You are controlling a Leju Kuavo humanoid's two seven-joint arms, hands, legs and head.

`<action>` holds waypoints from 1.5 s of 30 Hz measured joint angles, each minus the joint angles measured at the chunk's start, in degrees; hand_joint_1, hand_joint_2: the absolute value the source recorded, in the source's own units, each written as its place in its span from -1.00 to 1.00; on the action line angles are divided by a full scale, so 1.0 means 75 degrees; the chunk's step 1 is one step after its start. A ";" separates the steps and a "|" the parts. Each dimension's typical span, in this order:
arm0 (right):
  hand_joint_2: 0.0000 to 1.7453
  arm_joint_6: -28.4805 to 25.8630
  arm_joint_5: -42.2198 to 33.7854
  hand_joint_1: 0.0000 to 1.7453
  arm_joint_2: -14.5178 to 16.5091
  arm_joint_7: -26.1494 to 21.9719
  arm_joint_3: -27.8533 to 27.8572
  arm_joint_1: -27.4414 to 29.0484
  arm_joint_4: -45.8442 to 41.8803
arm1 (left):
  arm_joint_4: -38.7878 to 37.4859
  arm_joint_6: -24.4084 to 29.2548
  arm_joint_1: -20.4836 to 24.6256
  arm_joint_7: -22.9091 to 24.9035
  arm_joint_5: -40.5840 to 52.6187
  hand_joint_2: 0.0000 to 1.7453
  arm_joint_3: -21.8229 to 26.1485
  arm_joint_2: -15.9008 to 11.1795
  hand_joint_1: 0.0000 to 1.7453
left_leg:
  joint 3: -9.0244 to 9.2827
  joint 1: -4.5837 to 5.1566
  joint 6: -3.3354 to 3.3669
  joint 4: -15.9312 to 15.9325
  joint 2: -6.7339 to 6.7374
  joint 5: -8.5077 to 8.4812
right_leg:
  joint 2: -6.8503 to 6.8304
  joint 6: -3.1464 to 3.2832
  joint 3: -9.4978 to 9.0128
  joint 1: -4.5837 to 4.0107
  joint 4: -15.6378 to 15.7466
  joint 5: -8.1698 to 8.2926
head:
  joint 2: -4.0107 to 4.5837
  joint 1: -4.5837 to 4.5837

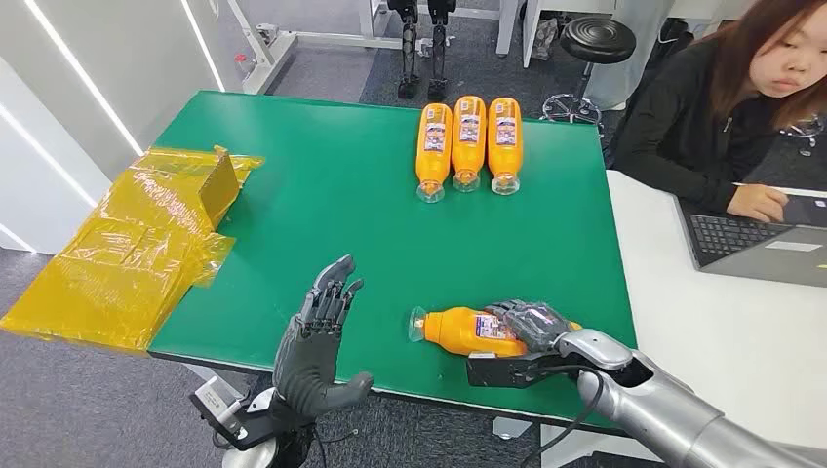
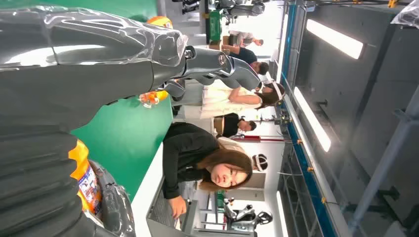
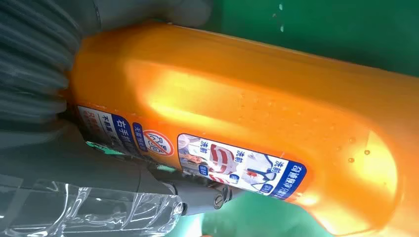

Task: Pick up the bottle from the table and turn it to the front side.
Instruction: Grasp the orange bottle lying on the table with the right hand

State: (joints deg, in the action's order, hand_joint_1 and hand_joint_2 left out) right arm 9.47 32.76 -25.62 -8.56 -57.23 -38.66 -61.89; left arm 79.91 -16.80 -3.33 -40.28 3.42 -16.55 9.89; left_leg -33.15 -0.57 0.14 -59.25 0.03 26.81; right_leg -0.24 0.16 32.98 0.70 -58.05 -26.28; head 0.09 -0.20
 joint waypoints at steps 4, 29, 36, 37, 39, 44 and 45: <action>1.00 -0.0145 0.0302 1.00 -0.0007 0.0034 0.0323 0.0253 -0.0224 | 0.0012 -0.0036 -0.0030 0.0001 0.0037 1.00 0.0007 0.0004 -1.00 | -0.0001 0.0000 0.0000 0.0000 -0.0001 0.0000 | -0.0001 0.0000 0.0001 0.0000 0.0000 0.0000 | 0.0000 0.0000; 1.00 -0.3344 0.3446 1.00 0.0717 0.0332 0.2898 0.2867 -0.3492 | 0.0213 0.0060 -0.0179 0.0000 0.0259 1.00 0.0170 0.0034 -1.00 | -0.0075 0.0001 -0.0004 0.0003 -0.0012 -0.0002 | -0.0013 0.0004 0.0068 0.0002 -0.0006 -0.0009 | 0.0000 -0.0001; 1.00 -0.5076 0.4242 1.00 0.1224 0.0061 0.3135 0.3992 -0.4189 | 0.0188 0.0025 -0.0153 0.0000 0.0235 1.00 0.0172 0.0038 -1.00 | -0.0076 0.0001 -0.0004 0.0004 -0.0011 0.0002 | -0.0011 0.0006 0.0076 0.0001 -0.0006 -0.0011 | 0.0000 0.0002; 1.00 -0.5285 0.4272 1.00 0.1306 -0.0007 0.3137 0.4122 -0.4252 | 0.0172 0.0026 -0.0139 0.0001 0.0221 1.00 0.0172 0.0044 -1.00 | -0.0076 0.0000 -0.0005 0.0004 -0.0010 0.0003 | -0.0011 0.0007 0.0078 0.0000 -0.0006 -0.0012 | 0.0000 0.0002; 1.00 -0.5590 0.4282 1.00 0.1451 -0.0130 0.3129 0.4334 -0.4313 | 0.0131 0.0025 -0.0094 0.0001 0.0195 1.00 0.0168 0.0063 -1.00 | -0.0077 0.0000 -0.0005 0.0006 -0.0008 0.0003 | -0.0010 0.0008 0.0080 0.0000 -0.0007 -0.0013 | 0.0000 0.0001; 1.00 -0.5736 0.4067 1.00 0.1788 -0.0329 0.3053 0.4562 -0.4293 | 0.0007 0.0043 0.0059 0.0001 0.0149 1.00 0.0122 0.0086 -1.00 | -0.0077 0.0000 -0.0006 0.0007 -0.0002 0.0002 | -0.0006 0.0009 0.0080 0.0000 -0.0007 -0.0012 | 0.0000 0.0000; 1.00 -0.5734 0.4044 1.00 0.1842 -0.0342 0.3038 0.4569 -0.4278 | -0.0017 0.0044 0.0080 0.0001 0.0141 1.00 0.0116 0.0095 -1.00 | -0.0077 0.0000 -0.0006 0.0007 -0.0002 0.0002 | -0.0006 0.0008 0.0080 0.0000 -0.0007 -0.0011 | 0.0000 0.0000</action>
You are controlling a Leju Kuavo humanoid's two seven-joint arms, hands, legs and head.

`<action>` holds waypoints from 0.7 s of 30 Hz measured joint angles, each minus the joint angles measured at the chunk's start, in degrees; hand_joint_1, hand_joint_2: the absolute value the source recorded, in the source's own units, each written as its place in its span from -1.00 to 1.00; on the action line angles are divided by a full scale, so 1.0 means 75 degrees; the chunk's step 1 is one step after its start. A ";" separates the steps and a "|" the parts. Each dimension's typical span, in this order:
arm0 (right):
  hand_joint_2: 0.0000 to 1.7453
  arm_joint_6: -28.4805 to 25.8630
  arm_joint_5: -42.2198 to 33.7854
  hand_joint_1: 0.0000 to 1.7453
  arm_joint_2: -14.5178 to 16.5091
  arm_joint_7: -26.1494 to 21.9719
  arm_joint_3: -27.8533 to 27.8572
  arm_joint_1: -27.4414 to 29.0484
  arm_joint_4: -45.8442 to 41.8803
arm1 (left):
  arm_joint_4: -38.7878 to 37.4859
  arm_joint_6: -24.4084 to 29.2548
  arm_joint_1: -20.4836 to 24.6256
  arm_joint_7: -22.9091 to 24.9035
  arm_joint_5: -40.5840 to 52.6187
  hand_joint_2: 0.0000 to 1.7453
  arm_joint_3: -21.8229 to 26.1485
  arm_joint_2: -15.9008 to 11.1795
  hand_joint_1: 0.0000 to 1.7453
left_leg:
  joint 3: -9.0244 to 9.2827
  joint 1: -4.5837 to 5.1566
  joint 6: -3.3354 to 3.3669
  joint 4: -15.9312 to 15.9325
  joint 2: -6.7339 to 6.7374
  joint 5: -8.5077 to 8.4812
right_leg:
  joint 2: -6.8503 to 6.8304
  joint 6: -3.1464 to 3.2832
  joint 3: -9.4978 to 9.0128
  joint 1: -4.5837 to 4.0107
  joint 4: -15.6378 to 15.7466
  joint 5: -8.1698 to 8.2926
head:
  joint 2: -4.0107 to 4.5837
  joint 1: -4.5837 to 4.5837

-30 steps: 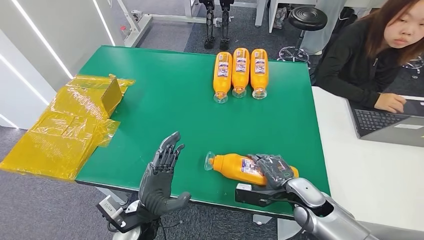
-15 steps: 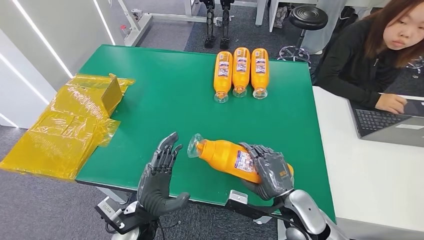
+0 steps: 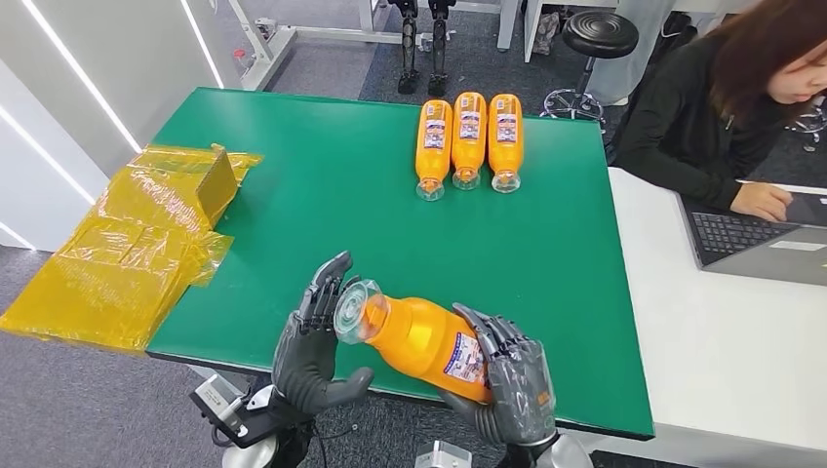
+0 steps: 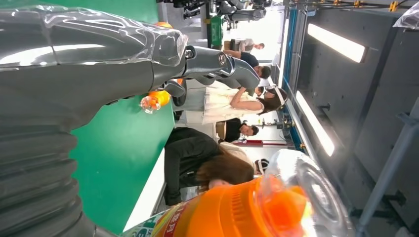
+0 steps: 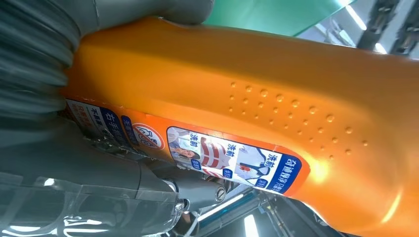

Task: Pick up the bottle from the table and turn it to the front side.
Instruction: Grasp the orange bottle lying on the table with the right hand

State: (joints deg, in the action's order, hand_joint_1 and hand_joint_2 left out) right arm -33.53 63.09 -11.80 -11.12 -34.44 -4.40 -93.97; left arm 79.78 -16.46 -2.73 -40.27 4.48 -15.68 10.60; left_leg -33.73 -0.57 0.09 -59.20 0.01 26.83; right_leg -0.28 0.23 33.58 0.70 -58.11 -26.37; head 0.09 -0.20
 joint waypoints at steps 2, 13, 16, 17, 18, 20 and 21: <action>1.00 0.0004 -0.0020 1.00 0.0077 -0.0024 -0.0022 0.0008 0.0028 | -0.0039 0.0001 0.0022 0.0001 -0.0012 1.00 -0.0004 0.0015 -1.00 | 0.0000 0.0000 0.0000 0.0000 0.0000 0.0000 | 0.0000 -0.0001 -0.0001 0.0000 0.0000 0.0001 | 0.0000 0.0000; 1.00 0.0113 -0.0355 1.00 0.0445 -0.0323 -0.0339 0.0100 0.0331 | 0.0040 -0.1434 -0.0009 0.0071 -0.1223 1.00 -0.0208 0.0034 -1.00 | -0.0003 0.0001 0.0000 -0.0001 -0.0001 0.0000 | 0.0000 0.0000 0.0001 0.0001 0.0000 -0.0001 | 0.0000 0.0001; 1.00 0.0150 -0.0418 1.00 0.0610 -0.0346 -0.0452 0.0105 0.0449 | 0.0210 -0.1784 -0.0011 0.0144 -0.1505 1.00 -0.0318 0.0039 -1.00 | -0.0003 0.0000 0.0000 -0.0001 0.0000 0.0000 | 0.0000 0.0000 0.0002 0.0000 0.0000 -0.0001 | 0.0000 0.0002; 1.00 0.0153 -0.0418 1.00 0.0647 -0.0353 -0.0478 0.0105 0.0476 | 0.0240 -0.1810 -0.0007 0.0157 -0.1532 1.00 -0.0345 0.0039 -1.00 | -0.0003 0.0000 0.0000 0.0000 0.0000 0.0000 | 0.0000 0.0000 0.0002 0.0000 0.0000 -0.0001 | 0.0000 0.0001; 1.00 0.0165 -0.0418 1.00 0.0683 -0.0364 -0.0506 0.0104 0.0501 | 0.0262 -0.1834 -0.0001 0.0162 -0.1566 1.00 -0.0372 0.0039 -1.00 | -0.0003 0.0000 0.0000 0.0000 0.0000 0.0000 | 0.0000 0.0000 0.0002 0.0000 0.0000 -0.0001 | 0.0000 0.0001; 1.00 0.0225 -0.0426 1.00 0.0755 -0.0407 -0.0561 0.0090 0.0552 | 0.0286 -0.1883 0.0024 0.0176 -0.1660 1.00 -0.0425 0.0038 -1.00 | -0.0003 0.0000 -0.0001 0.0000 0.0000 -0.0001 | 0.0000 0.0000 0.0001 0.0000 -0.0001 -0.0001 | 0.0000 0.0001; 1.00 0.0272 -0.0448 1.00 0.0795 -0.0436 -0.0587 0.0070 0.0581 | 0.0294 -0.1908 0.0043 0.0195 -0.1713 1.00 -0.0450 0.0037 -1.00 | -0.0003 0.0000 -0.0001 0.0000 0.0000 -0.0001 | 0.0000 0.0000 0.0001 0.0000 -0.0001 0.0000 | 0.0000 0.0001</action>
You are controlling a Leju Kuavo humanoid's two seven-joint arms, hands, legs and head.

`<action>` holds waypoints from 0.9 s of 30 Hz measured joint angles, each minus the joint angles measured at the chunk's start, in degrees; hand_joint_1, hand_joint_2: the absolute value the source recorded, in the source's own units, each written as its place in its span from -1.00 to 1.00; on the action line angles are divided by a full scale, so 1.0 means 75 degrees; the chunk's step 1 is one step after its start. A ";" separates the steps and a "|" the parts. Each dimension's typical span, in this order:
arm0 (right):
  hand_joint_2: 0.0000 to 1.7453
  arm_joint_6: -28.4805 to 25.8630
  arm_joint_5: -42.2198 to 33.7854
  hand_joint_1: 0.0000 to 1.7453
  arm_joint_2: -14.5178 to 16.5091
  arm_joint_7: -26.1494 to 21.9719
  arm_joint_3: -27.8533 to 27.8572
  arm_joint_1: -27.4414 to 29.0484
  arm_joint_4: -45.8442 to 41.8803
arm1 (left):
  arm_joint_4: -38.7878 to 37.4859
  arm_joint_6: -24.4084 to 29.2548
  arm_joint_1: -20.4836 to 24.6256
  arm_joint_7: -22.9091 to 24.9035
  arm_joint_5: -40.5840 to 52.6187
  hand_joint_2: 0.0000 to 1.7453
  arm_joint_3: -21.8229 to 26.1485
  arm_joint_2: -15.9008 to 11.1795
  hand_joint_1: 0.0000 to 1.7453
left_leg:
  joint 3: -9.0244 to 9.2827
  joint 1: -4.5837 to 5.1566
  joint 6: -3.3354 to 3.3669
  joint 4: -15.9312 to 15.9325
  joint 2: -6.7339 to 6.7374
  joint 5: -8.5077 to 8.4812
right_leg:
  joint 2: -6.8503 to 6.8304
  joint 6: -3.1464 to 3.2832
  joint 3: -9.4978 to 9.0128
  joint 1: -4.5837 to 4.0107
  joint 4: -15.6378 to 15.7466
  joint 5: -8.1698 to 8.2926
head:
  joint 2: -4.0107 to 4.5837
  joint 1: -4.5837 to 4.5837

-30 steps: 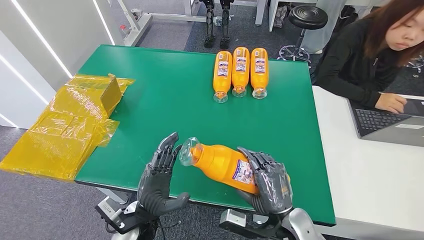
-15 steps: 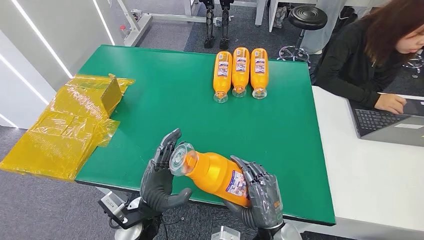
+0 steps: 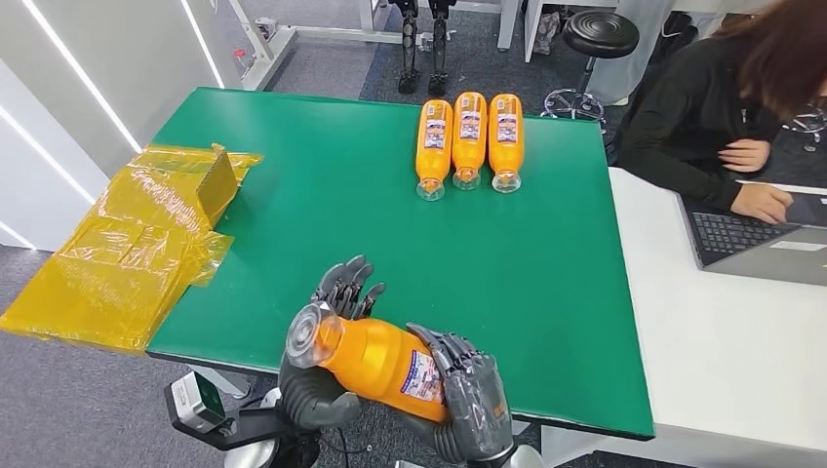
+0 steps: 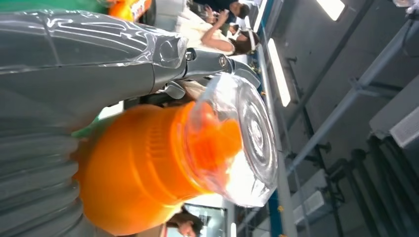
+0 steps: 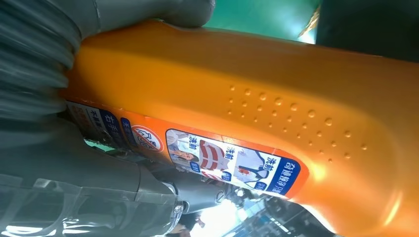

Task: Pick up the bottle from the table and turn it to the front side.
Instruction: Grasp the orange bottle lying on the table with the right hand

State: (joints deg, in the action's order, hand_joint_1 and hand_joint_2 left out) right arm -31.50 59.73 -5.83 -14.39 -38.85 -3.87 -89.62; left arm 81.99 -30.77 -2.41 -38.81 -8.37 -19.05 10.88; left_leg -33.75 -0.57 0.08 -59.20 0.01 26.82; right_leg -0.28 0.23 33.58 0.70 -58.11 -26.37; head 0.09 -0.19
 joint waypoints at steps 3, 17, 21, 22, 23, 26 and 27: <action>1.00 0.0134 -0.0155 1.00 0.0122 -0.0100 -0.0089 -0.0114 0.0115 | 0.0036 -0.0042 0.0070 0.0083 -0.0172 1.00 -0.0069 -0.0019 -1.00 | 0.0001 0.0000 -0.0001 0.0000 0.0000 -0.0002 | 0.0000 0.0000 -0.0001 0.0000 0.0000 0.0001 | 0.0000 -0.0001; 1.00 0.0031 -0.0550 1.00 0.0391 -0.0277 -0.0366 -0.0438 0.0560 | -0.0031 -0.0043 0.0379 0.0019 -0.0436 1.00 -0.0237 -0.0165 1.00 | 0.0000 0.0000 0.0000 0.0000 0.0000 -0.0003 | 0.0000 0.0000 0.0001 0.0000 0.0000 0.0001 | 0.0000 0.0000; 1.00 0.0044 -0.0566 1.00 0.0406 -0.0246 -0.0366 -0.0451 0.0600 | -0.0089 -0.0020 0.0443 -0.0002 -0.0436 1.00 -0.0237 -0.0200 1.00 | 0.0000 0.0000 0.0000 0.0000 0.0000 -0.0003 | 0.0000 0.0000 0.0001 0.0000 0.0000 0.0001 | 0.0000 -0.0001; 1.00 0.0052 -0.0581 1.00 0.0408 -0.0244 -0.0367 -0.0454 0.0613 | -0.0104 -0.0007 0.0464 -0.0009 -0.0437 1.00 -0.0237 -0.0203 1.00 | 0.0001 0.0000 0.0000 0.0000 0.0000 -0.0003 | 0.0000 0.0000 0.0001 0.0000 0.0000 0.0001 | 0.0000 -0.0001; 1.00 0.0062 -0.0601 1.00 0.0411 -0.0244 -0.0369 -0.0457 0.0630 | -0.0118 0.0011 0.0481 -0.0017 -0.0438 1.00 -0.0236 -0.0207 1.00 | 0.0001 0.0000 0.0000 0.0000 0.0000 -0.0003 | 0.0000 0.0000 0.0001 0.0000 0.0000 0.0001 | 0.0000 -0.0001; 1.00 0.0090 -0.0665 1.00 0.0414 -0.0246 -0.0372 -0.0460 0.0689 | -0.0147 0.0100 0.0503 -0.0025 -0.0429 1.00 -0.0235 -0.0213 1.00 | 0.0000 0.0000 0.0000 0.0000 0.0000 -0.0003 | 0.0000 0.0000 0.0000 0.0000 0.0000 0.0001 | 0.0000 -0.0001; 1.00 0.0094 -0.0676 0.50 0.0414 -0.0246 -0.0372 -0.0460 0.0707 | -0.0155 0.0130 0.0503 -0.0025 -0.0418 1.00 -0.0235 -0.0214 1.00 | 0.0000 0.0000 0.0000 0.0000 0.0000 -0.0003 | 0.0000 0.0000 0.0000 0.0000 0.0000 0.0001 | 0.0000 -0.0001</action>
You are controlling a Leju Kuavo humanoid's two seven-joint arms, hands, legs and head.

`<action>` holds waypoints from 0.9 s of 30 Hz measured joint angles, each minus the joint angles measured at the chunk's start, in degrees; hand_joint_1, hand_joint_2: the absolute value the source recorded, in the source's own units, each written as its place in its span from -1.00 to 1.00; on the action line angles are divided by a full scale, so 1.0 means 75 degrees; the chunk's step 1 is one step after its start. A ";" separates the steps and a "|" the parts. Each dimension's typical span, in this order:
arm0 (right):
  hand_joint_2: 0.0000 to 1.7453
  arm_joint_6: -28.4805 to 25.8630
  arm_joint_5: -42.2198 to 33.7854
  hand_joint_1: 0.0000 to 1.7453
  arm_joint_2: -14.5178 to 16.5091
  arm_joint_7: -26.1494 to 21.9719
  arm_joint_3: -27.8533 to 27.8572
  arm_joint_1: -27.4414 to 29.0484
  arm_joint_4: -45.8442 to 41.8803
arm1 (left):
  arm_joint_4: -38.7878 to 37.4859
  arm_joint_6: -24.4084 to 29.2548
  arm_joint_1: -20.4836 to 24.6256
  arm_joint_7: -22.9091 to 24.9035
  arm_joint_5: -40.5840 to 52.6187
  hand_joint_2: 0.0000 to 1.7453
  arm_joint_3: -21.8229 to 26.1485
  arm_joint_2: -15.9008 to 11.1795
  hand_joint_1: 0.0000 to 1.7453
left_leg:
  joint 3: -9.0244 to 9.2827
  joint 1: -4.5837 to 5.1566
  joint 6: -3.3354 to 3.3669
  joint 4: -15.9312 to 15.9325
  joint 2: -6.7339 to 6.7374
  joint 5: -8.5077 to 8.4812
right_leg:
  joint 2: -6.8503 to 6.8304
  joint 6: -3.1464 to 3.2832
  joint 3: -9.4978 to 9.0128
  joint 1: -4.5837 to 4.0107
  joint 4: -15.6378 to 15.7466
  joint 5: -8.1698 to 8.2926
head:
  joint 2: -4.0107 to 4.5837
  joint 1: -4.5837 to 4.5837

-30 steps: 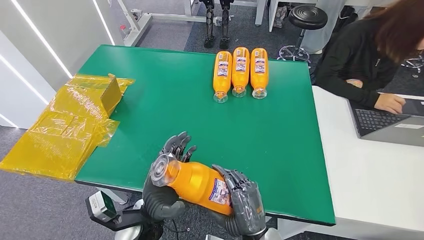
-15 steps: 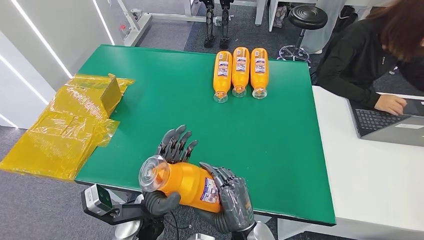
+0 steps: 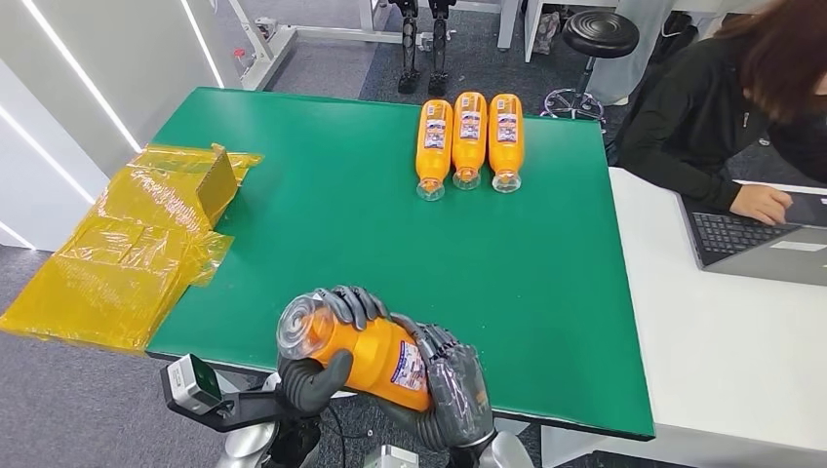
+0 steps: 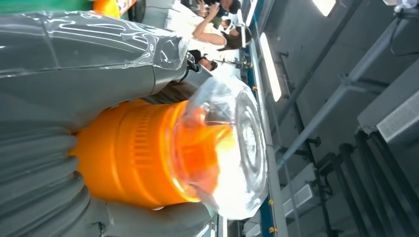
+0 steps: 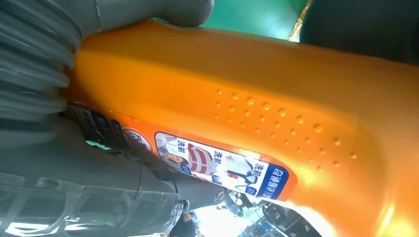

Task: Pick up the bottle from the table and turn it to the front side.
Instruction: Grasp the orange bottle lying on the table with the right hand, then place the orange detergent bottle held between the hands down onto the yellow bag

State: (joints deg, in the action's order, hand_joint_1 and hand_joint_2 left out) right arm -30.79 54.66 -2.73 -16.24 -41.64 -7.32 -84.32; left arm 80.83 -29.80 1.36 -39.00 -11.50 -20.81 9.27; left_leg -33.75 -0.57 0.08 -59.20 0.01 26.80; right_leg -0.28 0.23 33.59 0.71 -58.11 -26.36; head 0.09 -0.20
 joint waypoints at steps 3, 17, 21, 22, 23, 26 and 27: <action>1.00 0.0013 -0.0008 -1.00 0.0000 -0.0004 0.0000 -0.0002 0.0042 | -0.0015 0.0087 0.0000 -0.0012 0.0053 1.00 0.0001 -0.0001 1.00 | 0.0000 0.0000 0.0000 0.0000 0.0000 0.0000 | 0.0000 0.0000 0.0000 0.0000 0.0000 0.0000 | 0.0000 0.0000; 1.00 -0.0228 -0.0388 -1.00 0.0103 -0.0359 -0.0071 -0.0149 0.0243 | -0.0127 0.0506 0.0031 -0.0036 0.0286 1.00 0.0007 -0.0008 1.00 | 0.0000 0.0000 0.0000 0.0000 0.0000 0.0000 | 0.0000 0.0000 0.0000 0.0000 0.0000 0.0000 | 0.0000 0.0000; 1.00 -0.0311 -0.0528 -1.00 0.0129 -0.0408 -0.0137 -0.0224 0.0419 | -0.0211 0.1083 0.0142 -0.0103 0.0731 1.00 0.0031 -0.0013 1.00 | -0.0001 0.0000 0.0000 0.0000 -0.0001 -0.0001 | -0.0001 0.0000 0.0000 0.0000 -0.0001 0.0000 | 0.0000 0.0000; 1.00 -0.0324 -0.0563 -1.00 0.0145 -0.0415 -0.0146 -0.0247 0.0474 | -0.0230 0.1276 0.0184 -0.0109 0.0892 1.00 0.0044 -0.0020 1.00 | 0.0000 0.0000 -0.0001 0.0000 -0.0001 -0.0001 | 0.0000 0.0000 0.0000 0.0000 -0.0001 0.0000 | 0.0000 0.0001; 1.00 -0.0332 -0.0580 -1.00 0.0162 -0.0423 -0.0152 -0.0272 0.0524 | -0.0246 0.1419 0.0227 -0.0114 0.1020 1.00 0.0061 -0.0029 1.00 | 0.0000 0.0000 -0.0001 0.0000 0.0000 -0.0001 | 0.0000 0.0000 0.0000 0.0000 -0.0001 0.0001 | 0.0000 0.0001; 1.00 -0.0344 -0.0585 -1.00 0.0201 -0.0447 -0.0160 -0.0333 0.0632 | -0.0286 0.1558 0.0319 -0.0123 0.1156 1.00 0.0114 -0.0057 1.00 | 0.0000 0.0000 -0.0002 0.0000 -0.0001 -0.0002 | 0.0000 0.0001 0.0000 0.0000 -0.0001 0.0001 | 0.0000 0.0000; 1.00 -0.0346 -0.0585 -1.00 0.0210 -0.0452 -0.0160 -0.0346 0.0659 | -0.0296 0.1573 0.0335 -0.0124 0.1168 1.00 0.0126 -0.0064 1.00 | 0.0000 0.0000 -0.0002 0.0000 -0.0001 -0.0002 | 0.0000 0.0001 0.0000 0.0000 -0.0001 0.0001 | 0.0000 0.0000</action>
State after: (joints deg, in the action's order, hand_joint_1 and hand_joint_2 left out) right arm -33.39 50.27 -1.15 -19.63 -42.84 -9.91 -79.38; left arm 78.61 -18.00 3.88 -39.93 -2.74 -19.87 8.79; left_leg -33.75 -0.57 0.07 -59.20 0.01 26.78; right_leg -0.28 0.23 33.59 0.70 -58.12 -26.35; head 0.09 -0.20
